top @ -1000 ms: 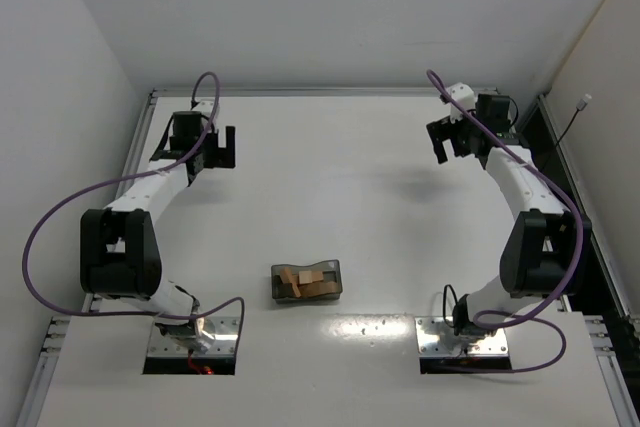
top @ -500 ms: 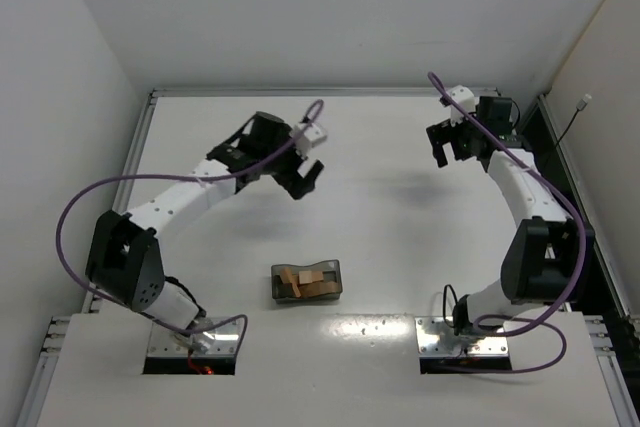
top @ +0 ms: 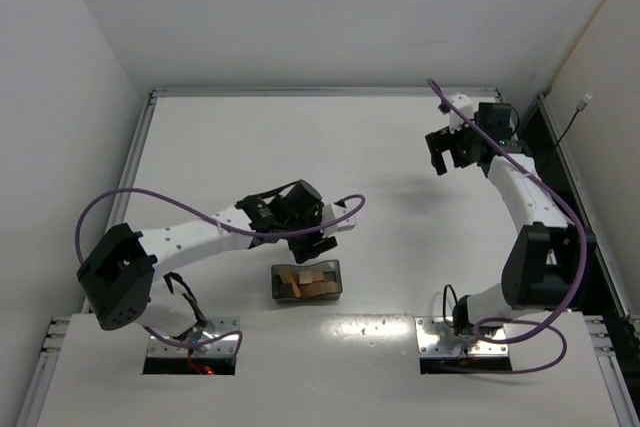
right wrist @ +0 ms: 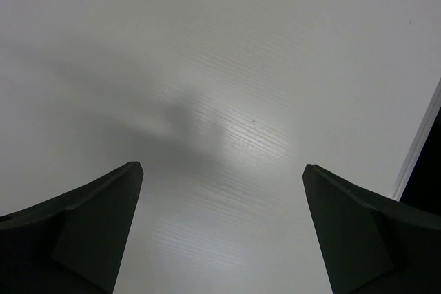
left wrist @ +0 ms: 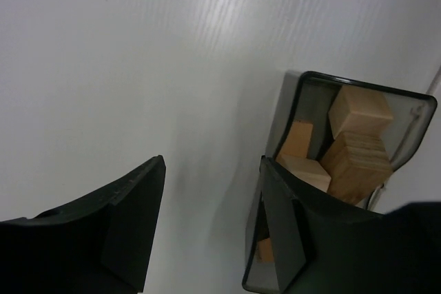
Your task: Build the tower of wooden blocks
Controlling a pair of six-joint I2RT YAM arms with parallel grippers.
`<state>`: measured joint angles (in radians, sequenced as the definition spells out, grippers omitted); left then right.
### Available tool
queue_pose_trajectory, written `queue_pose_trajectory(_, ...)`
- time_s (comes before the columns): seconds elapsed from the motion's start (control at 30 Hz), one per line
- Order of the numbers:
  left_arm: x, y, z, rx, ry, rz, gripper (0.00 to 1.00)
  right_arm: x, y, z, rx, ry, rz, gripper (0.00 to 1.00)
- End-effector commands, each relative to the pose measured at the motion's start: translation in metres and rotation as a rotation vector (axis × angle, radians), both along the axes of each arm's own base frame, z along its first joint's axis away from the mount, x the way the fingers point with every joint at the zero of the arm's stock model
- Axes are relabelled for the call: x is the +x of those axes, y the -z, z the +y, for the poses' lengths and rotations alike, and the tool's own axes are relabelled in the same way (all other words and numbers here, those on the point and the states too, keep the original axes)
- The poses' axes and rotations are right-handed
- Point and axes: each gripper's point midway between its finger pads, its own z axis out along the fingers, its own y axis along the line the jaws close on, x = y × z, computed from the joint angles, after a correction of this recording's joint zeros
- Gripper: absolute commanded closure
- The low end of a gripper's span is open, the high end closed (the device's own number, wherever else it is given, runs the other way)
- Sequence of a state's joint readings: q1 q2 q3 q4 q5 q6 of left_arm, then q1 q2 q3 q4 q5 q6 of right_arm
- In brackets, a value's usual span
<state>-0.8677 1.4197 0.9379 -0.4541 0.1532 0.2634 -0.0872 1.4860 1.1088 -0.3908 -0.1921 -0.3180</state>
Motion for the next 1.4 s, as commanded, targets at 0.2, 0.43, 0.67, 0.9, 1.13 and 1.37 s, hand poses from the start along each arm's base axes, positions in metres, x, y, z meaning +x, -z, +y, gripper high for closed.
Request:
queue_pose_trajectory(0.2,-0.017,-0.022,-0.017,-0.100,0.024,-0.003,0.46,0.002,-0.013,0.007,0.013,-0.023,-0.041,0.00)
queue_pose_trajectory(0.43,-0.029,-0.025,-0.025,-0.131,0.066,0.042,0.49,0.002,-0.009,0.006,0.014,-0.023,-0.030,0.00)
queue_pose_trajectory(0.67,-0.044,-0.019,-0.032,-0.142,0.093,0.082,0.53,0.004,-0.011,0.005,0.008,-0.017,-0.028,0.00)
queue_pose_trajectory(0.9,-0.050,-0.008,-0.037,-0.126,0.113,0.113,0.55,0.004,-0.011,0.005,0.008,-0.017,-0.028,0.00)
queue_pose_trajectory(1.13,-0.048,0.005,-0.039,-0.112,0.104,0.130,0.55,0.005,-0.011,0.004,0.002,-0.023,-0.029,0.00)
queue_pose_trajectory(1.37,-0.050,0.027,-0.041,-0.053,0.111,0.138,0.55,0.003,-0.003,0.006,0.011,-0.029,-0.002,0.00)
